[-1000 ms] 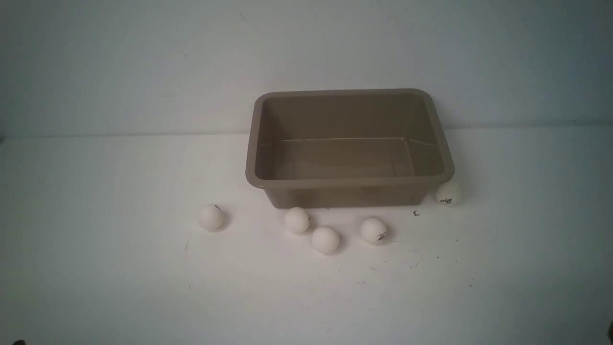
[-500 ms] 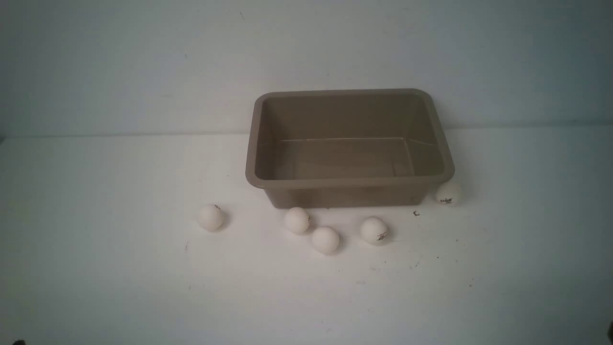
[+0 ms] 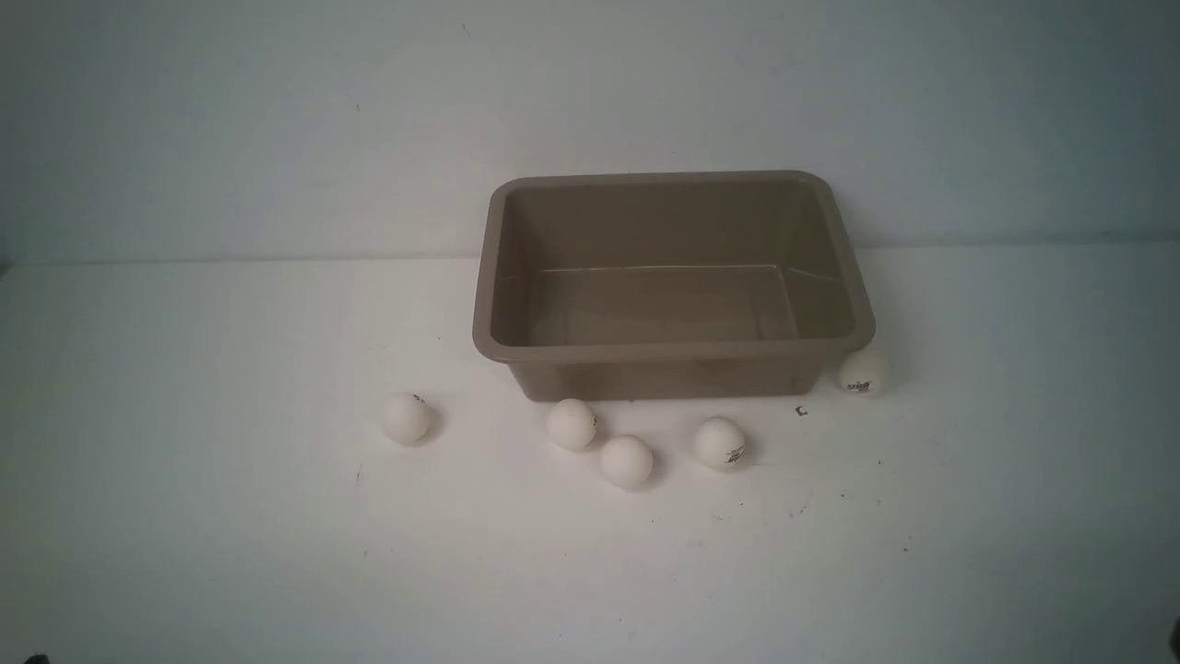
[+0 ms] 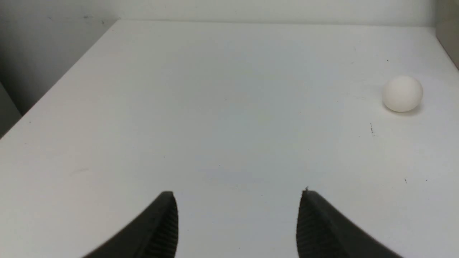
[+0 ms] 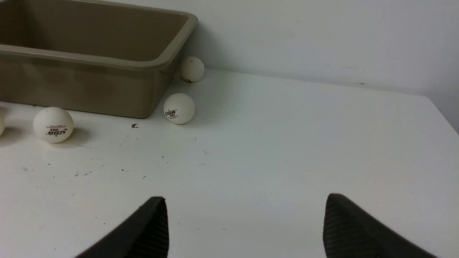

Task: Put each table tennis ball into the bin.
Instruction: Use the right arm to clamp the table tennis ball closest to it

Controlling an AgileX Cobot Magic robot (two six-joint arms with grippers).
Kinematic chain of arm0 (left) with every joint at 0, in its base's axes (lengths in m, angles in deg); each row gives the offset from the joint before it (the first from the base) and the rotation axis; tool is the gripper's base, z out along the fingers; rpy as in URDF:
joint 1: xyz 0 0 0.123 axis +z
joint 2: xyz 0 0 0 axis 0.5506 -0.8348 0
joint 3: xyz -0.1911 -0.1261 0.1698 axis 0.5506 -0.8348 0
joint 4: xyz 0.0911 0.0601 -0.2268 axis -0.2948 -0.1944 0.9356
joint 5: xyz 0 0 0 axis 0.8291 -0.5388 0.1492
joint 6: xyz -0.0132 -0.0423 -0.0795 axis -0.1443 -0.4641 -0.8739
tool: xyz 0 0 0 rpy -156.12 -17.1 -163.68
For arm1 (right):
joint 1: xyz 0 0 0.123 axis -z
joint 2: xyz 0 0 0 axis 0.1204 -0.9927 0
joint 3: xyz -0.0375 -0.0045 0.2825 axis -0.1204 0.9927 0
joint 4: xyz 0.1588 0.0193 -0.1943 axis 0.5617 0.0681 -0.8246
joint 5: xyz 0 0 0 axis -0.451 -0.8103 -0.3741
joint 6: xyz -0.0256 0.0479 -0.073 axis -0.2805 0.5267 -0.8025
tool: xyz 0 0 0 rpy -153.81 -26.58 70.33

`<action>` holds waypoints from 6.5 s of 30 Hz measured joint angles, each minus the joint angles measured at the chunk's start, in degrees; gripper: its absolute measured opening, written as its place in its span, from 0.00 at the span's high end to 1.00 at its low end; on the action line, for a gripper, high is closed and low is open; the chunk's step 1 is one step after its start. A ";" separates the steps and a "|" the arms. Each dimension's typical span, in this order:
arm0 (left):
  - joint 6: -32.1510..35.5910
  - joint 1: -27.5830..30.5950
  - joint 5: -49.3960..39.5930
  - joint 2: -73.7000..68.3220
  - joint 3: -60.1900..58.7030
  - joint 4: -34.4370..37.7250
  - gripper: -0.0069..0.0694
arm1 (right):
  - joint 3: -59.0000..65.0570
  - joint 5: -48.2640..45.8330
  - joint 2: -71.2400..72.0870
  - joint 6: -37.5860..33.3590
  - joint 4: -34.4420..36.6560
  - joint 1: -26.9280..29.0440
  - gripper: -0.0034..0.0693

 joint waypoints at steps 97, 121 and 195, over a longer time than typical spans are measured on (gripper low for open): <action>5.75 0.00 0.40 -1.11 12.13 26.57 0.36 | -48.54 -34.45 -22.44 -17.88 24.10 -0.07 0.23; 47.98 0.00 -23.97 -30.06 36.70 52.63 0.32 | -59.39 -31.23 -64.76 -32.62 12.87 -11.46 0.26; 53.32 0.00 -25.29 -30.94 36.71 50.05 0.32 | -85.86 -36.38 -118.30 -80.51 45.48 5.32 0.35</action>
